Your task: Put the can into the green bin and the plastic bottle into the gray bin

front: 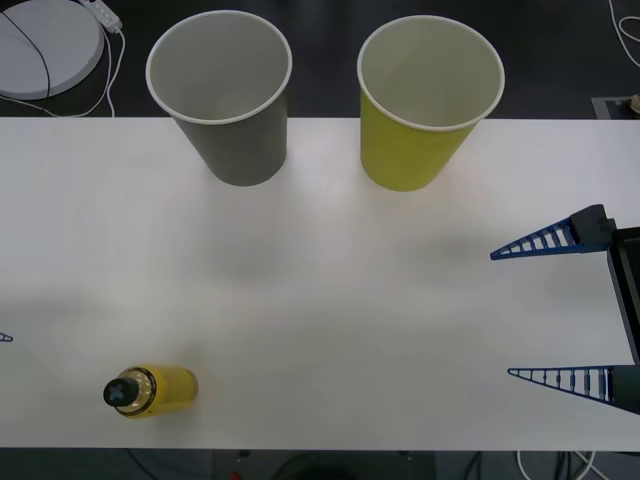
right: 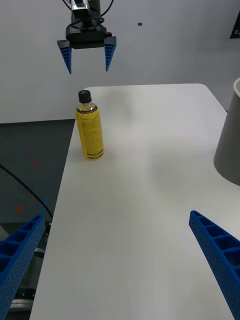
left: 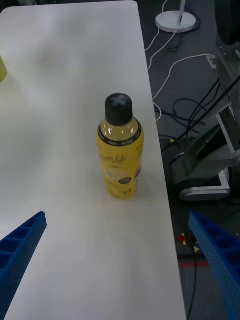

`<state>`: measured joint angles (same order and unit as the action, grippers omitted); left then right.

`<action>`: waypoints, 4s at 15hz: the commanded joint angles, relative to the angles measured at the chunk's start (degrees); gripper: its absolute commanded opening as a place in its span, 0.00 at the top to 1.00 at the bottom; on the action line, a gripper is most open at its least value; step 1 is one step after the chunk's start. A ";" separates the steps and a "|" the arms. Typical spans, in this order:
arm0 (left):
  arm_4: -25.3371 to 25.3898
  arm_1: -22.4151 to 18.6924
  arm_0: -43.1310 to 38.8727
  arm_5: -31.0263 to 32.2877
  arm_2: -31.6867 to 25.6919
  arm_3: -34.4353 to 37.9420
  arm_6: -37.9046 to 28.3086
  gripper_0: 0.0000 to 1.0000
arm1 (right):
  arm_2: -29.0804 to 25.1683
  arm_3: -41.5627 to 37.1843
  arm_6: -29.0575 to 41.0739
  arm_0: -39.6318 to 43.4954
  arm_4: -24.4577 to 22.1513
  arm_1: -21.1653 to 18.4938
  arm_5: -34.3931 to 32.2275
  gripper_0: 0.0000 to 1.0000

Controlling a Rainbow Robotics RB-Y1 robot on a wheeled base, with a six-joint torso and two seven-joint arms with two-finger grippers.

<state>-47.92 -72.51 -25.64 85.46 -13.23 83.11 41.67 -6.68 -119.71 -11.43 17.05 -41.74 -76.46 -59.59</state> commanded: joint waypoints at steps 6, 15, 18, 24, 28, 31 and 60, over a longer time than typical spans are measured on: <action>1.25 4.40 -3.28 0.41 0.05 -6.65 0.17 0.00 | 0.00 0.00 0.00 0.00 0.00 0.00 0.00 0.00; 0.55 8.70 -0.73 -1.00 5.67 -6.21 0.52 0.00 | 0.00 0.00 0.00 0.00 0.00 0.00 0.00 0.00; 0.37 11.78 1.55 -3.37 8.22 -6.21 1.49 0.00 | 0.00 0.00 0.00 0.00 0.00 0.00 0.00 0.00; -1.39 16.17 2.70 -5.30 9.72 -5.33 3.24 0.00 | 0.00 0.00 0.00 0.00 0.00 0.00 0.00 0.00; -1.39 18.72 3.84 -6.80 10.95 -5.33 3.51 0.00 | 0.00 0.00 0.00 0.00 0.00 0.00 0.00 0.00; -1.39 20.30 4.54 -7.24 11.04 -5.33 3.42 0.00 | 0.00 0.00 0.00 0.00 0.00 0.00 0.00 0.00; 1.60 25.05 7.27 -19.10 20.62 2.49 0.78 0.06 | 0.00 0.00 0.00 0.00 0.00 0.00 0.00 0.00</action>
<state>-46.38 -47.52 -18.29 66.35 7.33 85.62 42.47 -6.68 -119.71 -11.43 17.05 -41.75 -76.46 -59.59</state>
